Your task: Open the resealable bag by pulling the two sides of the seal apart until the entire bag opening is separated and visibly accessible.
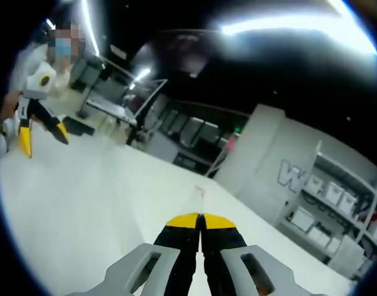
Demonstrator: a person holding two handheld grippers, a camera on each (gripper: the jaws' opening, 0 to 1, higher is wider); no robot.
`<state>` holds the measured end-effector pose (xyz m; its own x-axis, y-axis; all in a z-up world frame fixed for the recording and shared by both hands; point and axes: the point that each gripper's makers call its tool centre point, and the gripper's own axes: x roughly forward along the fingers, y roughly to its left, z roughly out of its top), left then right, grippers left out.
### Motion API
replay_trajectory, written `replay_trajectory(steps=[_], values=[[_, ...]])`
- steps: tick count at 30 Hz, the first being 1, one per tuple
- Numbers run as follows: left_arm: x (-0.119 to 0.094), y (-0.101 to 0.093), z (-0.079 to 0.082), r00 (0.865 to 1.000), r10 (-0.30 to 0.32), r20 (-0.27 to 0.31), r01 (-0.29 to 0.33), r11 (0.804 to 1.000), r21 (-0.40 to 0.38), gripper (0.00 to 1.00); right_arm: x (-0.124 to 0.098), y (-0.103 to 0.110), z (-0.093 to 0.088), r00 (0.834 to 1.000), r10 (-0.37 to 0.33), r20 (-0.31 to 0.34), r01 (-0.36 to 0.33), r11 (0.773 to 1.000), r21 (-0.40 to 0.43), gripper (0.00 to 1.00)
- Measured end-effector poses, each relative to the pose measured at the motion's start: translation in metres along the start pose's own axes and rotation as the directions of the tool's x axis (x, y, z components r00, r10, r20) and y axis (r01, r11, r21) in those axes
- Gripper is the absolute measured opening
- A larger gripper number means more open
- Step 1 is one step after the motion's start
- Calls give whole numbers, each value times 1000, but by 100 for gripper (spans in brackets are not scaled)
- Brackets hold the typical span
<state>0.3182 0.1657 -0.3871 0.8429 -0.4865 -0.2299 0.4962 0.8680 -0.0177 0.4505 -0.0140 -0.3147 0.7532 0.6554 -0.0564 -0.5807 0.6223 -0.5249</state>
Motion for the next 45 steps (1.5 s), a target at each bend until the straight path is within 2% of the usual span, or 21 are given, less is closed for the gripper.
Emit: replay_trajectory(steps=[8,12,23,45], values=[[0,0,-1,1000,-1,-1,1,1000,-2,65,-9,13,3,1000,13,15,-13,1000,14,0],[1,-2,1,1000,-4,3,4,1000,-4,65,-12,13,4,1000,14,21,-15,1000,25,0],[1,-2,4,1000,-4,6,4,1000,-3,65,-31,23,18,999,14,45,-15,999,36,0],[3,-4,5,1000,-6,7,6,1000,-6,65,-62,42,24,998,18,58,-21,998,56,0]])
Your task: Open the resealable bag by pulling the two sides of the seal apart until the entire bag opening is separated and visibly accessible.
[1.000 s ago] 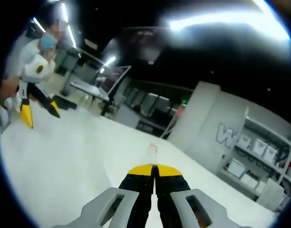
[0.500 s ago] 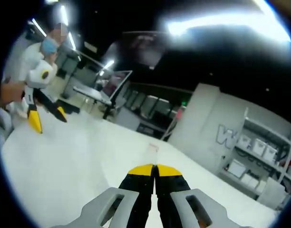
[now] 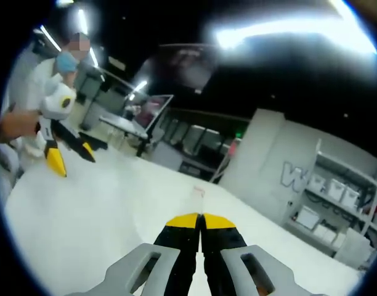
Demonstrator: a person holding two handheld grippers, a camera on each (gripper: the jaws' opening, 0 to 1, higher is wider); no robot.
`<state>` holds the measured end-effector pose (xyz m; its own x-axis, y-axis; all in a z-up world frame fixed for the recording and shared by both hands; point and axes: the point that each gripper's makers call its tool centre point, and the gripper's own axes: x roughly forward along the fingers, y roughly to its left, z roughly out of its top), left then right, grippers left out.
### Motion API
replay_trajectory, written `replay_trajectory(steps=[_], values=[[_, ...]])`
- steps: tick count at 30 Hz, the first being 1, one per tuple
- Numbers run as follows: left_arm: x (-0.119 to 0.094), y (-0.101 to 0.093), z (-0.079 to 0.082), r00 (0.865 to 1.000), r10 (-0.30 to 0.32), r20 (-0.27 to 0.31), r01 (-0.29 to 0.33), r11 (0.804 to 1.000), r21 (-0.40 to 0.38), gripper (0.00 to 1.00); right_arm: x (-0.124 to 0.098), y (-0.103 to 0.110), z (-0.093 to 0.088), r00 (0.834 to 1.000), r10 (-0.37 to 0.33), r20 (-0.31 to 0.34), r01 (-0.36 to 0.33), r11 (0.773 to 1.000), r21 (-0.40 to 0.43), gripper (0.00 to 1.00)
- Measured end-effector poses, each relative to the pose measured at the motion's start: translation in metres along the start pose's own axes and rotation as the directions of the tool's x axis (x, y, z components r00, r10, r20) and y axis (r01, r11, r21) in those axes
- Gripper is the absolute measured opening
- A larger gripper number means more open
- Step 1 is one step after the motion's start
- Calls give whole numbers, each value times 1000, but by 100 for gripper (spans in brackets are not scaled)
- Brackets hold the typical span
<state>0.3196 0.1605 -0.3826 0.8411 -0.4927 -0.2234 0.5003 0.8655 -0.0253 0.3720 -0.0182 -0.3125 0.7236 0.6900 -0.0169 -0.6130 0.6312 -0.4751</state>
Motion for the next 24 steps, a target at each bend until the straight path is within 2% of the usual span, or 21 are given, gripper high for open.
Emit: replay_trajectory(steps=[24], values=[[-4,-2,-1,1000,-3,6,3,1000,-2,65,-23,20,10,999,16,29,-17,999,41,0]])
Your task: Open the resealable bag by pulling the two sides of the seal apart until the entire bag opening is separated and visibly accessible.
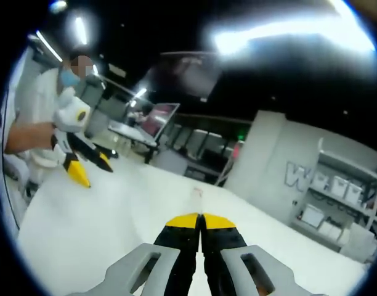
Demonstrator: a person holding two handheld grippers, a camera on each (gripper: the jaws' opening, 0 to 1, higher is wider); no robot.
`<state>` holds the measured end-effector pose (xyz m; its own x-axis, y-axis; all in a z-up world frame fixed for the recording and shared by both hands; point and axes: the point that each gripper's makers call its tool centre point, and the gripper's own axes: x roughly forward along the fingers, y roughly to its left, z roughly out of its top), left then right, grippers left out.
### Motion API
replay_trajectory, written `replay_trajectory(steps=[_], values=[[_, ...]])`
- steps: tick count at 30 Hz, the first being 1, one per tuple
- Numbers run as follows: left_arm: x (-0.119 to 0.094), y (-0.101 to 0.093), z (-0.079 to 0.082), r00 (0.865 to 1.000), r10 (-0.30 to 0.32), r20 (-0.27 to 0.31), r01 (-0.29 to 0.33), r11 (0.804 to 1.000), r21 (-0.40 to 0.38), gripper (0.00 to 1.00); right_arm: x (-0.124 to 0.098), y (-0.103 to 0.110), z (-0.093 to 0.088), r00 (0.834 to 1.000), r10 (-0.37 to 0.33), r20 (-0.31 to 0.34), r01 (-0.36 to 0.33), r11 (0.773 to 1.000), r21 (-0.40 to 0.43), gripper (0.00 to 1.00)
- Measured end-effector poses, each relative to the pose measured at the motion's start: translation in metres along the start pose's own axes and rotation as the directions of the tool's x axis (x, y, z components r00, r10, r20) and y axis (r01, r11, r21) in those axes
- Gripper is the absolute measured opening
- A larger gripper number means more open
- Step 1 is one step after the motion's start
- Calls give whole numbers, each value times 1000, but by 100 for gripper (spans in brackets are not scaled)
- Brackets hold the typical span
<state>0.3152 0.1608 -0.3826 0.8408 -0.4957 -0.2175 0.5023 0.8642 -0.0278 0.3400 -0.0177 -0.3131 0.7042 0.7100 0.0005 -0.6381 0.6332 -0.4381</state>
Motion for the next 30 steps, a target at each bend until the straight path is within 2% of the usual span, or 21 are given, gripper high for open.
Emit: replay_trajectory(steps=[10,23,30], values=[[0,-3,1,1000,-8,1,8,1000,6,65,-17,8,4,1000,-17,3,17,1000,-3,0],[-5,-7,2,1000,-13,1,13,1000,17,65,-34,25,9,999,-30,19,29,999,43,0],[-3,-10,0,1000,-20,-3,20,1000,17,65,-40,31,5,999,-36,12,35,998,58,0]])
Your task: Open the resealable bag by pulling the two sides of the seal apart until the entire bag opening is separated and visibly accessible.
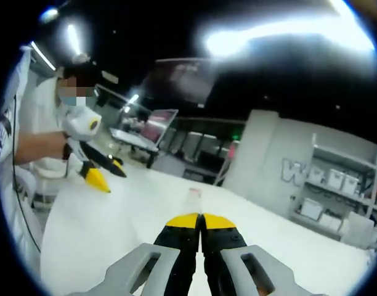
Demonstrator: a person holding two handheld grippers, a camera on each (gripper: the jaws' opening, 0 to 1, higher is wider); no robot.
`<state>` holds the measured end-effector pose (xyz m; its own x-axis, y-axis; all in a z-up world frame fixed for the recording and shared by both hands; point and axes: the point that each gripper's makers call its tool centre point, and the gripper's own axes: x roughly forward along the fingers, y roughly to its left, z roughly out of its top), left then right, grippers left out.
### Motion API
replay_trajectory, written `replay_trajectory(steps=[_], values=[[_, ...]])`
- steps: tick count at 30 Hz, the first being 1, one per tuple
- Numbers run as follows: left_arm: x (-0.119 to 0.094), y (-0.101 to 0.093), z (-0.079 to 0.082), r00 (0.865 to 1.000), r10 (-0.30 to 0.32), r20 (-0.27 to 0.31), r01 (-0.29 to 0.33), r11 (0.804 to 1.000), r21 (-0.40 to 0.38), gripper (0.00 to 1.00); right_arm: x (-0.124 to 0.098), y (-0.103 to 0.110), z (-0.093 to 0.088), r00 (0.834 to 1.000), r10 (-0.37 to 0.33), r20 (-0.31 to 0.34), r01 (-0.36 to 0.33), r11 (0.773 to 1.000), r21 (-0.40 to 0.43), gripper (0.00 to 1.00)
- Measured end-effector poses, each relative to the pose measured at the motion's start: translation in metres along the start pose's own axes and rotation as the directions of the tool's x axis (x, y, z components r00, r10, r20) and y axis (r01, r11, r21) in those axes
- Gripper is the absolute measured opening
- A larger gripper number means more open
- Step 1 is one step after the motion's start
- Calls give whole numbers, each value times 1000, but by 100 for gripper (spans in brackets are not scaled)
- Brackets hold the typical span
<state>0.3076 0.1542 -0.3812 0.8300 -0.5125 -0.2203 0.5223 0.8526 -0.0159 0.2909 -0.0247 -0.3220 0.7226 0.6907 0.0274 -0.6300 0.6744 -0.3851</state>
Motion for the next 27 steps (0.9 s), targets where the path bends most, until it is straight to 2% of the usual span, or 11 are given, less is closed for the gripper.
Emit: replay_trajectory(steps=[21,27], values=[[2,1,-4,1000,-8,0,8,1000,-14,65,-19,14,-4,999,-30,-13,31,998,56,0],[3,1,-8,1000,-13,-2,13,1000,-20,65,-21,31,-8,999,-23,-29,23,1000,17,0]])
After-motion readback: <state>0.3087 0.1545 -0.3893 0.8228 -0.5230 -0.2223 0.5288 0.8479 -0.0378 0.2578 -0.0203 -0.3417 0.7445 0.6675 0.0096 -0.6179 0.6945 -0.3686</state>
